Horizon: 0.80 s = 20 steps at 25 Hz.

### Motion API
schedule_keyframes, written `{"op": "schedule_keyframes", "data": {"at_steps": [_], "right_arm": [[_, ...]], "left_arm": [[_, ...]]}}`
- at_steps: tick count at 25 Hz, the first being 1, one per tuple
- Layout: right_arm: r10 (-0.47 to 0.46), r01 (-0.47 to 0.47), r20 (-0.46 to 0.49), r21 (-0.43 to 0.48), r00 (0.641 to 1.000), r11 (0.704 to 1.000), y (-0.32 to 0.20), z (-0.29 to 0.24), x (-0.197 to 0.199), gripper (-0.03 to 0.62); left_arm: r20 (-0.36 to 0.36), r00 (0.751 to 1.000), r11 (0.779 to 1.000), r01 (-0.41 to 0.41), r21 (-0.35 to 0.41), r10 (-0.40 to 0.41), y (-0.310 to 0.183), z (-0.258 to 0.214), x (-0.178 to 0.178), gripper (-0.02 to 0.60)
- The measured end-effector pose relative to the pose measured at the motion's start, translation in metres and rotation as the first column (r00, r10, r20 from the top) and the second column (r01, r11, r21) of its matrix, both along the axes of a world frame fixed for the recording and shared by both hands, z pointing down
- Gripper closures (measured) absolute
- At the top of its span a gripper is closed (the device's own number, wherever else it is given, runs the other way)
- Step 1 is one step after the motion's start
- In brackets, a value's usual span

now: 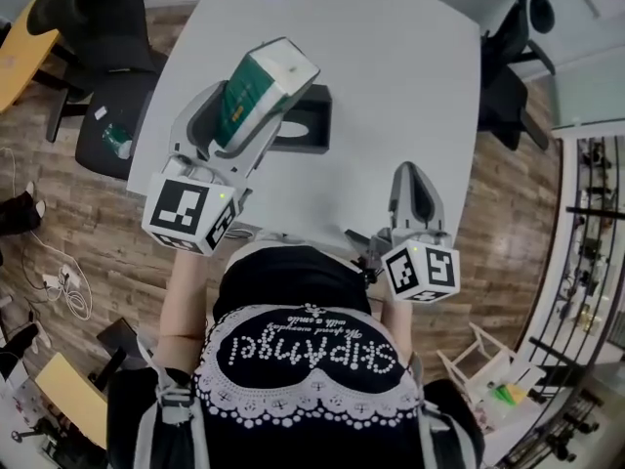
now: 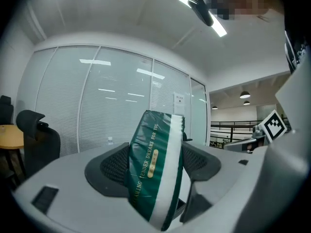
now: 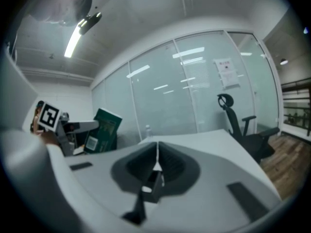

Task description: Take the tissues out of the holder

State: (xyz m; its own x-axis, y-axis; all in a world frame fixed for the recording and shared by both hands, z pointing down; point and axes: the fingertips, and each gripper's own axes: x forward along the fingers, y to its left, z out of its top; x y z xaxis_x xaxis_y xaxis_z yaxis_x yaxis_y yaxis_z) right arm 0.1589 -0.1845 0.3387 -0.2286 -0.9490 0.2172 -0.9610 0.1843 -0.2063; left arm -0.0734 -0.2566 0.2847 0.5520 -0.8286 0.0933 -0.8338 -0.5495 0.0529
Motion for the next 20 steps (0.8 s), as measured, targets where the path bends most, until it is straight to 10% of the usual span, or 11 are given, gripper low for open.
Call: {"op": "schedule_keyframes", "data": {"at_steps": [20], "right_arm": [[0.046,-0.046,0.001,0.068,0.999,0.997,0.027,-0.033,0.003,0.562]], "left_arm": [[-0.163,0.967,0.979,0.203,0.022,-0.197,0.084,0.0,-0.07,0.233]]}}
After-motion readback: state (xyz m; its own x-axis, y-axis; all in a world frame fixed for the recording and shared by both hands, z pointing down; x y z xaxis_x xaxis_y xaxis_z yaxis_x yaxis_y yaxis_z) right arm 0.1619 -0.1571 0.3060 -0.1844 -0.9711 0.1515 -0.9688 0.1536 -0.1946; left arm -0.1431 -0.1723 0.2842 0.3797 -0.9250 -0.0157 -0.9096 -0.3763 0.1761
